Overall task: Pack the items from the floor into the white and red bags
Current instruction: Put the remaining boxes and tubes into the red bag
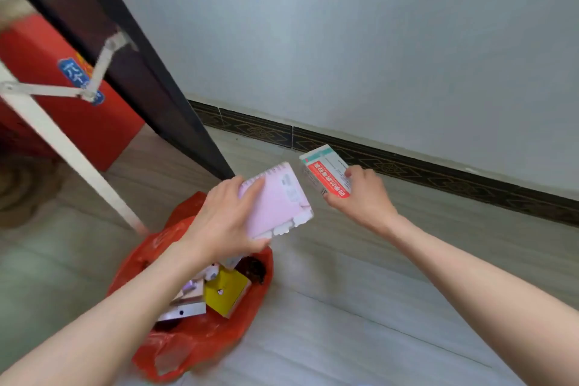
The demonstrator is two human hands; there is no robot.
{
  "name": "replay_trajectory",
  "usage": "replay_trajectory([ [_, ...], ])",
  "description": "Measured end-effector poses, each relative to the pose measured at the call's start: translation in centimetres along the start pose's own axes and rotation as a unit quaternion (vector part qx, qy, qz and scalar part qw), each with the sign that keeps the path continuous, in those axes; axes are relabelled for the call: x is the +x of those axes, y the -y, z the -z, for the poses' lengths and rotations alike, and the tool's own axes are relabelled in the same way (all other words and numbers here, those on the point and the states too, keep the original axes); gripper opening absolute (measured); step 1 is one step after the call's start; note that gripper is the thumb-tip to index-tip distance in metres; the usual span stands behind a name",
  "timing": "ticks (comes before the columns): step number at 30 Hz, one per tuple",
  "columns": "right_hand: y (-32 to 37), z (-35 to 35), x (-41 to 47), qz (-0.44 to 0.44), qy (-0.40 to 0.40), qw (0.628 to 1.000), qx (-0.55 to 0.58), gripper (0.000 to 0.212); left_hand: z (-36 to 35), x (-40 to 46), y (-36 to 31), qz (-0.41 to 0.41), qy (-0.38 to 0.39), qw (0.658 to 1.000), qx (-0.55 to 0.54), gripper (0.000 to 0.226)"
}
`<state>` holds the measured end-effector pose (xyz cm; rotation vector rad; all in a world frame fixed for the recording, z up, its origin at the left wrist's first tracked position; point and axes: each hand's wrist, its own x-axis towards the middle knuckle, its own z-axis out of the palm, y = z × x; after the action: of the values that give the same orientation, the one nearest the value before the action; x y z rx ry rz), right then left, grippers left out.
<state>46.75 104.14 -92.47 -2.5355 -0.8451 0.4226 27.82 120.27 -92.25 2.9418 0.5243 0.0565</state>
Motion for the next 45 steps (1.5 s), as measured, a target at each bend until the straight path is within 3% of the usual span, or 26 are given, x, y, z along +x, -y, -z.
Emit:
replay_trajectory([
  [5, 3.9, 0.9, -4.5, 0.015, -0.008, 1.0, 0.002, 0.061, 3.4, -9.0, -0.4, 0.055, -0.069, 0.994, -0.058, 0.095],
  [14, 6.7, -4.5, -12.4, 0.05, 0.061, 0.997, 0.027, 0.061, -2.5, -19.4, 0.8, 0.141, -0.016, 0.987, -0.081, 0.1],
  [18, 7.2, -7.6, -13.1, 0.051, 0.127, 0.99, 0.022, 0.057, -4.3, -19.9, 1.7, 0.211, 0.047, 0.97, -0.109, 0.106],
  [20, 7.7, -9.0, -12.3, 0.052, 0.146, 0.988, 0.022, 0.057, -5.1, -19.1, 2.6, 0.243, 0.025, 0.965, -0.091, 0.105],
  [25, 9.0, -12.0, -9.5, 0.014, 0.131, 0.988, 0.083, 0.055, -7.1, -15.6, 5.4, 0.311, -0.006, 0.949, -0.043, 0.104],
  [28, 8.8, -13.6, -8.9, 0.001, 0.098, 0.991, 0.094, 0.054, -8.7, -14.5, 6.9, 0.309, 0.009, 0.951, 0.004, 0.104],
  [31, 8.4, -14.6, -9.6, 0.054, 0.077, 0.993, 0.072, 0.054, -9.9, -14.9, 7.5, 0.291, 0.023, 0.956, 0.018, 0.099],
  [34, 8.6, -15.6, -11.0, 0.157, 0.078, 0.984, 0.038, 0.057, -10.6, -17.2, 7.2, 0.282, -0.07, 0.957, 0.009, 0.07],
  [37, 8.7, -17.0, -12.3, 0.238, 0.094, 0.967, 0.011, 0.051, -10.5, -19.8, 6.9, 0.377, -0.205, 0.9, -0.078, 0.054],
  [39, 9.1, -17.8, -13.0, 0.262, 0.105, 0.959, -0.014, 0.051, -9.7, -20.9, 6.9, 0.479, -0.24, 0.805, -0.254, 0.06],
  [41, 9.7, -18.6, -13.3, 0.277, 0.104, 0.954, -0.037, 0.055, -9.7, -21.6, 7.2, 0.56, -0.204, 0.695, -0.402, 0.063],
  [45, 11.1, -20.0, -13.6, 0.304, 0.108, 0.944, -0.068, 0.06, -9.6, -22.2, 7.7, 0.565, -0.193, 0.673, -0.437, 0.008],
])
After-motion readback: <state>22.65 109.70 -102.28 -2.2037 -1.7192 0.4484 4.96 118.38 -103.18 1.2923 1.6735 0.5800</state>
